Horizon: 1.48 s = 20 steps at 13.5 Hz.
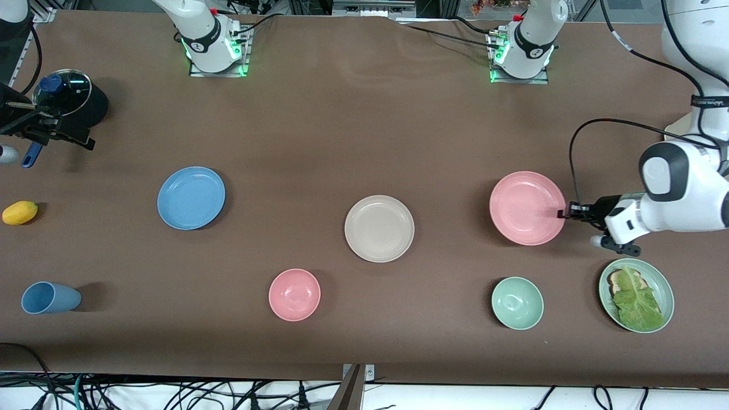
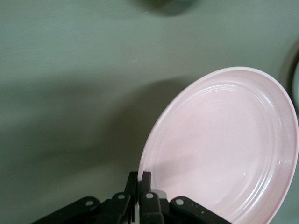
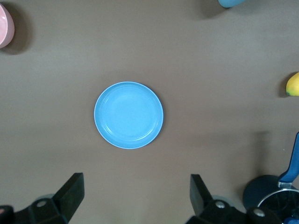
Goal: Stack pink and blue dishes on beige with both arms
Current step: 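Grip the pink plate rim and carry it onto the beige plate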
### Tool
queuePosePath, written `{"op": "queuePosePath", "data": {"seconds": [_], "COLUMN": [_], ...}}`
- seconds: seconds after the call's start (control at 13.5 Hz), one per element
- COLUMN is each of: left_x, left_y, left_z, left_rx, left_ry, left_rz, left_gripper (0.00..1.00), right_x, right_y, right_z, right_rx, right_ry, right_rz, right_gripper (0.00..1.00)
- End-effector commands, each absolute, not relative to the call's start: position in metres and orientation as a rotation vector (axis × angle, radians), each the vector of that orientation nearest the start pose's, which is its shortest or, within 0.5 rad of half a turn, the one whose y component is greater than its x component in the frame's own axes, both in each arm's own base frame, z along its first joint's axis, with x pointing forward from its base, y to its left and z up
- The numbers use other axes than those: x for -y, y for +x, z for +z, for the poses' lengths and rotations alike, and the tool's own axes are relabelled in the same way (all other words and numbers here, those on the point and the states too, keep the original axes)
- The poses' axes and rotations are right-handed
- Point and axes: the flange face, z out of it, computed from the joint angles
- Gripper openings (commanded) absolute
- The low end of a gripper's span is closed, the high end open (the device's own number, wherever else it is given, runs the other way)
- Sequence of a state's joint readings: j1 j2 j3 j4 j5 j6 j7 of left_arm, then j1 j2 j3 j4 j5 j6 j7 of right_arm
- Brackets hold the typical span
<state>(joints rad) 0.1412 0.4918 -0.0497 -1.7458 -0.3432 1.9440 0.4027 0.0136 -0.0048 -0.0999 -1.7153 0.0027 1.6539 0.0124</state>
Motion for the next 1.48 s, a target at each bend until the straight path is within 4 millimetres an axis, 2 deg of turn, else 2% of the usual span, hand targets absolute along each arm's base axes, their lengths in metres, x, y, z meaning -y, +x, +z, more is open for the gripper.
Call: {"op": "queuePosePath", "data": {"seconds": [0.0,0.15,0.37,0.74,1.04,1.18,1.41], "left_x": [0.008,0.050,0.106,0.217,0.278,0.295,0.309], "left_y": [0.639,0.644,0.645,0.630,0.611,0.601,0.595], "left_z": [0.283,0.282,0.269,0.246,0.233,0.228,0.223], "left_rx": [-0.128,-0.088,0.009,0.184,0.258,0.286,0.328], "left_ry": [-3.523,-3.508,-3.485,-3.457,-3.449,-3.444,-3.441], "left_rz": [0.313,0.261,0.229,0.144,0.097,0.096,0.080], "left_gripper": [0.00,0.00,0.00,0.00,0.00,0.00,0.00], "right_x": [0.050,0.050,0.051,0.051,0.051,0.051,0.051], "right_y": [0.549,0.549,0.549,0.549,0.549,0.549,0.549], "right_z": [0.567,0.568,0.568,0.567,0.567,0.567,0.567], "right_rx": [-0.132,-0.132,-0.135,-0.132,-0.132,-0.132,-0.132], "right_ry": [-3.132,-3.133,-3.133,-3.133,-3.133,-3.132,-3.132], "right_rz": [0.094,0.094,0.094,0.096,0.096,0.096,0.096], "right_gripper": [1.00,1.00,1.00,1.00,1.00,1.00,1.00]}}
